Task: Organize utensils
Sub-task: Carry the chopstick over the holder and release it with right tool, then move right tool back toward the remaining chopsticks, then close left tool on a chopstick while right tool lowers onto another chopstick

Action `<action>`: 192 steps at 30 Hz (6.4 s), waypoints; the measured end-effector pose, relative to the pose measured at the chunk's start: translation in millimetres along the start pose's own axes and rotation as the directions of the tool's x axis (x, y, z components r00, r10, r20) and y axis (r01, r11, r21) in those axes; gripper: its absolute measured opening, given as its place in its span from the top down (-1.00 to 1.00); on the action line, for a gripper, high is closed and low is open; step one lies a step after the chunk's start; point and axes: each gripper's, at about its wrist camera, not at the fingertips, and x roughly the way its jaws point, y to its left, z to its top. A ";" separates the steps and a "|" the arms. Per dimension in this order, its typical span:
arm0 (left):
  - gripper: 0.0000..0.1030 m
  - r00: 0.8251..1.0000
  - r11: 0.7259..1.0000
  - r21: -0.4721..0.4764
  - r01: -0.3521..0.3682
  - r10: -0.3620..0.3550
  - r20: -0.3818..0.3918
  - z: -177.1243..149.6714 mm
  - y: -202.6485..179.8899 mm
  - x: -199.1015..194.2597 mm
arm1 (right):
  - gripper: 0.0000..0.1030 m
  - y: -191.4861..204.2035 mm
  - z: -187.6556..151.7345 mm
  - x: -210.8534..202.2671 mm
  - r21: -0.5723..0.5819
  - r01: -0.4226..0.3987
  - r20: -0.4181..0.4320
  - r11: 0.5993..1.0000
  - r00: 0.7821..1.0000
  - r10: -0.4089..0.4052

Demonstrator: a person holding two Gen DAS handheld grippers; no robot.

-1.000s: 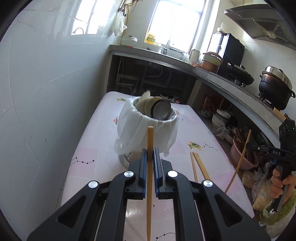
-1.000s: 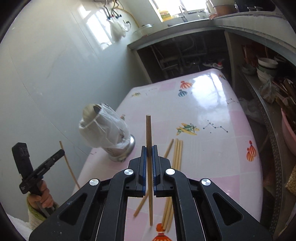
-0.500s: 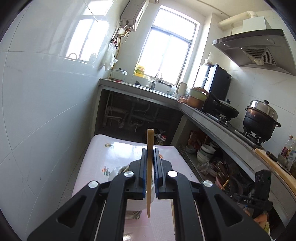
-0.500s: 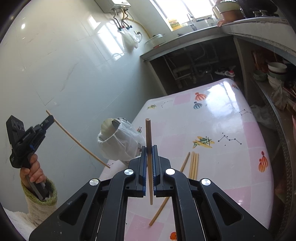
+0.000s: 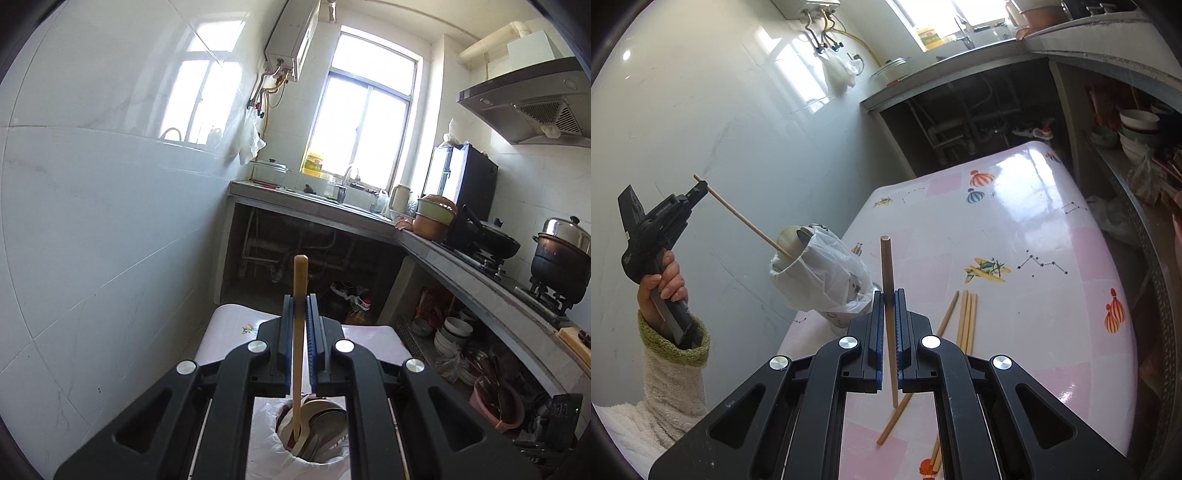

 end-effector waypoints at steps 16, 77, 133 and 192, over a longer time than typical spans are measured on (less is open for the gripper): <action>0.88 0.985 0.990 0.137 -0.041 0.063 -0.160 -74.1 -4.0 45.1 | 0.93 5.2 -1.0 1.1 -0.013 0.006 -0.002 1.000 1.000 -0.006; -0.70 0.959 0.993 -0.046 -0.105 0.089 -0.268 -174.9 74.7 -34.4 | 0.93 175.2 65.7 171.1 -0.487 -0.078 -0.127 0.870 0.992 0.017; -0.79 0.851 0.956 0.224 0.191 -0.048 -0.523 -250.4 -89.7 31.1 | 0.91 -42.7 -96.9 86.2 -0.165 0.266 -0.240 0.950 0.923 -0.300; 0.45 0.739 0.932 0.215 0.290 -0.075 -0.670 -284.1 -150.2 82.2 | 0.92 -74.1 -114.4 49.6 0.035 0.256 -0.254 0.966 0.937 -0.239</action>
